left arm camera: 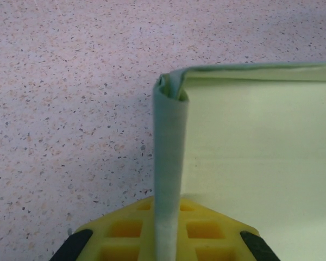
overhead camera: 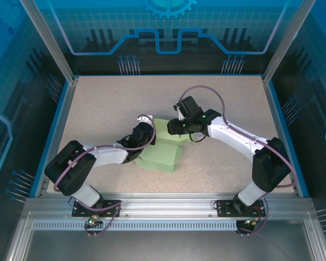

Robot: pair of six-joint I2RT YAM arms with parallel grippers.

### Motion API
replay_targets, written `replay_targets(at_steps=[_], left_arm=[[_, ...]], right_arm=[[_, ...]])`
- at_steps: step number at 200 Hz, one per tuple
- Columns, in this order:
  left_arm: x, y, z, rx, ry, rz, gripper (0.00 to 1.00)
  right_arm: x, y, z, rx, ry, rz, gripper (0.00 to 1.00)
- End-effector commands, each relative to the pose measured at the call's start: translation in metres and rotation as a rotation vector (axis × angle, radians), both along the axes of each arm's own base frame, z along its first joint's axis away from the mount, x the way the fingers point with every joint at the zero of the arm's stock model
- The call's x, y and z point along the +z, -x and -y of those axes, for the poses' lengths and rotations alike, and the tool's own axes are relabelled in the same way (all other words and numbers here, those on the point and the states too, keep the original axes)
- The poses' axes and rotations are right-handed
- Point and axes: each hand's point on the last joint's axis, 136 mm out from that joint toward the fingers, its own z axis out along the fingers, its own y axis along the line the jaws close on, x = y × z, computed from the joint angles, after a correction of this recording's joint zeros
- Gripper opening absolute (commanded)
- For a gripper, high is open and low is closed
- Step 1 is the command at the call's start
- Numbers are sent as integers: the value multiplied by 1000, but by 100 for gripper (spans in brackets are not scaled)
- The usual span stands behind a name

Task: Fold the paper box

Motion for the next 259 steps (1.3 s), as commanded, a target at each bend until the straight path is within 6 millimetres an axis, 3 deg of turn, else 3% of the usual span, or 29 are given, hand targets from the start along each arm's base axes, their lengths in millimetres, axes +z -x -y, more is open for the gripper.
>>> replay_targets(at_steps=[1, 34, 87, 121, 170, 234, 259], left_arm=[[30, -7, 12, -8, 60, 52, 8], [29, -7, 5, 20, 33, 49, 8], [30, -9, 1, 41, 16, 46, 8], [34, -9, 2, 41, 30, 52, 8], [37, -7, 2, 35, 36, 56, 8], [40, -6, 3, 29, 50, 59, 9], [38, -4, 2, 27, 50, 55, 9]], right_arm=[[10, -10, -9, -11, -87, 38, 49], [9, -4, 14, -12, 8, 59, 51], [-3, 29, 48, -30, 89, 29, 57], [-19, 46, 40, -57, 20, -22, 61], [-40, 43, 36, -131, -4, -70, 64], [-42, 30, 27, -156, -32, -63, 64], [-30, 23, 20, -145, -75, -17, 62]])
